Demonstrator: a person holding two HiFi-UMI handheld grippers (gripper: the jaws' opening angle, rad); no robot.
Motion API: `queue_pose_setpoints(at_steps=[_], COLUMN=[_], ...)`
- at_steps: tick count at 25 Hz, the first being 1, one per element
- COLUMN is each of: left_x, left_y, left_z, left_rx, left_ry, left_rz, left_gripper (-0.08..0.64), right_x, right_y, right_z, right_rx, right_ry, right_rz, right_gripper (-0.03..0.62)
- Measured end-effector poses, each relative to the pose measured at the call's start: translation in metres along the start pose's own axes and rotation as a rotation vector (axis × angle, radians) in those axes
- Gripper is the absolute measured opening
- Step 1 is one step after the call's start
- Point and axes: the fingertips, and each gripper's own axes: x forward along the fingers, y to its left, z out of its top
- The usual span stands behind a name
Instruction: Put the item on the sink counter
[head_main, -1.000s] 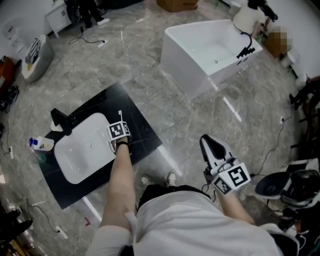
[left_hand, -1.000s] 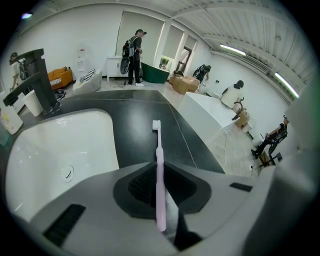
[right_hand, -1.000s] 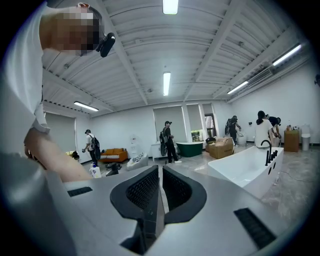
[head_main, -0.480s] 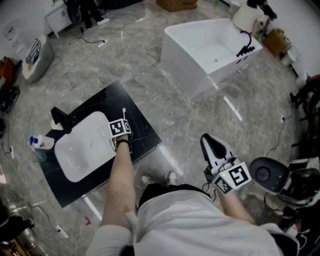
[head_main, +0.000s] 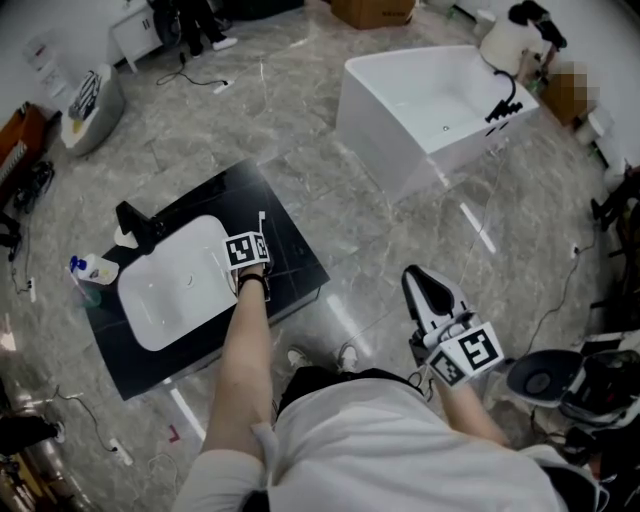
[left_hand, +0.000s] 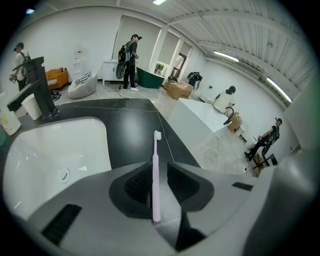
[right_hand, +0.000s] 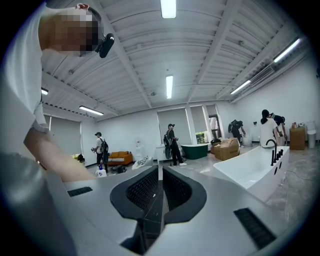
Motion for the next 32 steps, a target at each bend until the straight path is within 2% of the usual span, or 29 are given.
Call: queue_pose_setpoints(at_steps=[4, 8, 11, 13, 21, 29, 32], left_x=[-0.015, -0.043, -0.07, -0.086, -0.133, -0.179, -0.192], left_y=[0.002, 0.003, 0.01, 0.014, 0.024, 0.009, 0.006], left_z=[0.005, 0.026, 0.049, 0.057, 0.062, 0.076, 0.081], left_rx=[-0.002, 0.023, -0.061, -0.107, -0.131, -0.041, -0.034], left_ry=[-0.045, -0.186, -0.309, -0.361, -0.454, -0.562, -0.588], left_rz=[0.007, 0.008, -0.008, -0.02, -0.027, -0.032, -0.031], left_gripper=[0.089, 0.04, 0.003, 0.002, 0.002, 0.003, 0.002], right_x=[0.002, 0.004, 0.01, 0.013, 0.024, 0.029, 0.03], right_y=[0.003, 0.002, 0.004, 0.007, 0.026, 0.038, 0.04], right_z=[0.0, 0.004, 0.008, 0.01, 0.008, 0.005, 0.003], right_rx=[0.005, 0.003, -0.003, -0.006, -0.001, 0.002, 0.003], right_ry=[-0.007, -0.021, -0.032, -0.036, -0.038, -0.029, -0.026], right_rz=[0.031, 0.056, 0.082, 0.103, 0.193, 0.246, 0.256], right_gripper=[0.049, 0.049, 0.049, 0.049, 0.049, 0.049, 0.049])
